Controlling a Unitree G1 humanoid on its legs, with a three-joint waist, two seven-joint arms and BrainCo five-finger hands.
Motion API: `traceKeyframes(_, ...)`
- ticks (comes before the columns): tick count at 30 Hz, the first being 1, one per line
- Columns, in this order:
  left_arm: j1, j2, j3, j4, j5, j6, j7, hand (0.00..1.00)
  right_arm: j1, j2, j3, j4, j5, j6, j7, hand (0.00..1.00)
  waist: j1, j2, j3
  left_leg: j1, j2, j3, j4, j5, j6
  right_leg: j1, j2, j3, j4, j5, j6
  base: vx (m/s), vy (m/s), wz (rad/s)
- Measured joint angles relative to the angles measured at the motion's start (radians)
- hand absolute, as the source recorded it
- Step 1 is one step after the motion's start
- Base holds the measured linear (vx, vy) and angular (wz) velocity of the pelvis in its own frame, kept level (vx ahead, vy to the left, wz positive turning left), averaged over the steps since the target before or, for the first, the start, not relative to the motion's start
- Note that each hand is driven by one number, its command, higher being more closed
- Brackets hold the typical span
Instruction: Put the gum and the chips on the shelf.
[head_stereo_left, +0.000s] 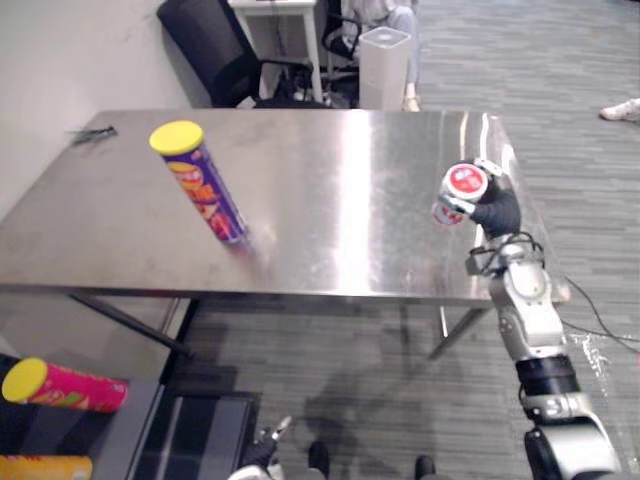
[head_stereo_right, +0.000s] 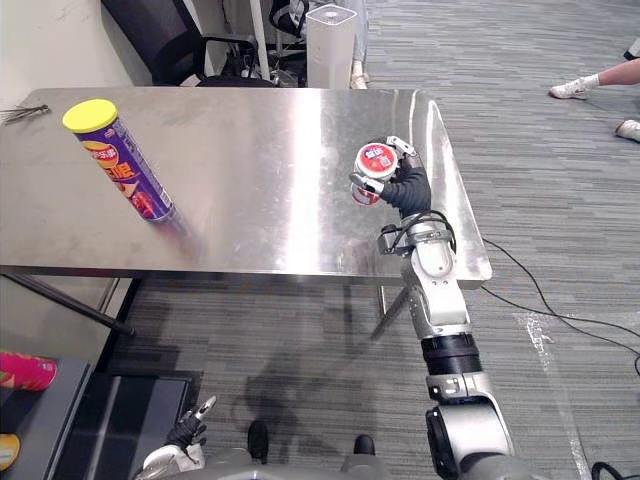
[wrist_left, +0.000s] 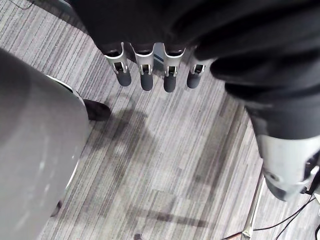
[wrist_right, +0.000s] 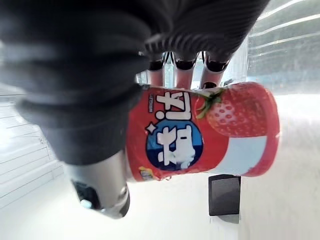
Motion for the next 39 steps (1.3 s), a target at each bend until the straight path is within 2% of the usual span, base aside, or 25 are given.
traceKeyframes(3,0.000,-0.002,0.035,0.000,0.003,0.011,-0.002,0.00,0.018,-0.025,0.019,-0.062,0.026,0.029,0.007,1.00,0.000,-0.003,-0.002,0.003,0.007,-0.001,-0.001,0.001,-0.001,-0.002,0.004,0.002,0.011,0.000,0.000,0.00,0.000,0.00)
traceKeyframes(11,0.008,0.003,0.038,0.000,0.005,0.021,-0.006,0.00,0.079,-0.091,0.019,-0.259,0.125,0.037,0.014,1.00,-0.015,-0.023,-0.021,0.000,0.017,0.003,-0.002,0.011,-0.003,-0.014,0.013,0.008,0.018,0.004,-0.006,0.00,0.000,-0.03)
traceKeyframes(14,0.017,0.006,0.046,0.003,0.005,0.026,-0.005,0.00,0.125,-0.108,0.019,-0.301,0.151,0.041,0.015,1.00,-0.028,-0.029,-0.041,-0.004,0.016,-0.007,-0.003,0.016,-0.003,-0.015,0.013,0.002,0.021,0.004,-0.006,-0.02,-0.005,0.07)
traceKeyframes(21,0.026,0.005,0.063,0.002,0.005,0.034,-0.005,0.00,0.219,-0.108,0.011,-0.312,0.152,0.041,0.006,1.00,-0.030,-0.035,-0.060,-0.005,0.015,-0.037,-0.005,0.031,-0.002,-0.017,0.011,-0.019,0.051,0.001,-0.008,-0.06,-0.005,0.11)
traceKeyframes(27,0.027,0.004,0.076,0.000,0.002,0.035,0.002,0.00,0.253,-0.108,-0.006,-0.364,0.152,0.041,-0.025,1.00,-0.035,-0.036,-0.059,-0.030,0.013,-0.098,-0.005,0.055,-0.009,-0.073,0.002,-0.060,0.182,-0.062,-0.019,-0.09,-0.019,0.27)
traceKeyframes(31,0.025,0.005,0.078,-0.001,-0.001,0.034,0.001,0.00,0.246,-0.104,0.004,-0.364,0.157,0.041,-0.027,1.00,-0.023,-0.037,-0.046,-0.050,0.020,-0.153,0.001,0.078,-0.033,-0.096,0.004,-0.102,0.255,-0.098,-0.034,-0.07,-0.047,0.37)
traceKeyframes(34,0.014,0.004,0.075,-0.018,-0.002,0.035,-0.007,0.00,0.191,-0.101,0.053,-0.342,0.190,0.040,-0.023,1.00,-0.023,-0.028,-0.032,-0.117,0.032,-0.234,0.001,0.120,-0.057,-0.149,0.013,-0.172,0.326,-0.130,-0.056,-0.11,-0.105,0.74)
traceKeyframes(35,0.012,0.001,0.071,-0.028,-0.002,0.035,-0.020,0.00,0.161,-0.100,0.063,-0.329,0.190,0.040,-0.022,1.00,-0.019,-0.015,-0.025,-0.153,0.044,-0.265,0.001,0.125,-0.062,-0.174,0.020,-0.217,0.368,-0.140,-0.070,-0.14,-0.145,0.88)
traceKeyframes(36,0.010,0.000,0.067,-0.039,-0.002,0.033,-0.035,0.00,0.140,-0.099,0.063,-0.328,0.190,0.040,-0.020,1.00,-0.011,-0.003,-0.017,-0.187,0.059,-0.257,-0.005,0.098,-0.061,-0.184,0.027,-0.264,0.379,-0.147,-0.085,-0.17,-0.182,1.07)
traceKeyframes(37,0.006,0.001,0.067,-0.038,-0.002,0.034,-0.041,0.00,0.135,-0.099,0.062,-0.328,0.190,0.040,-0.017,1.00,-0.006,-0.004,-0.018,-0.203,0.068,-0.231,-0.004,0.053,-0.047,-0.181,0.028,-0.295,0.368,-0.145,-0.090,-0.14,-0.157,1.34)
traceKeyframes(38,-0.010,0.014,0.078,-0.036,-0.003,0.033,-0.045,0.00,0.133,-0.095,0.046,-0.326,0.189,0.040,-0.010,1.00,0.000,-0.031,-0.008,-0.238,0.073,-0.099,0.049,0.009,0.069,-0.170,-0.016,-0.370,0.346,-0.145,-0.110,-0.10,-0.076,1.32)
traceKeyframes(39,-0.020,0.015,0.081,-0.037,-0.003,0.032,-0.047,0.00,0.134,-0.092,0.031,-0.323,0.189,0.040,-0.008,1.00,0.001,-0.041,-0.001,-0.269,0.073,-0.030,0.126,0.033,0.107,-0.169,-0.041,-0.403,0.359,-0.150,-0.118,-0.10,-0.098,1.74)
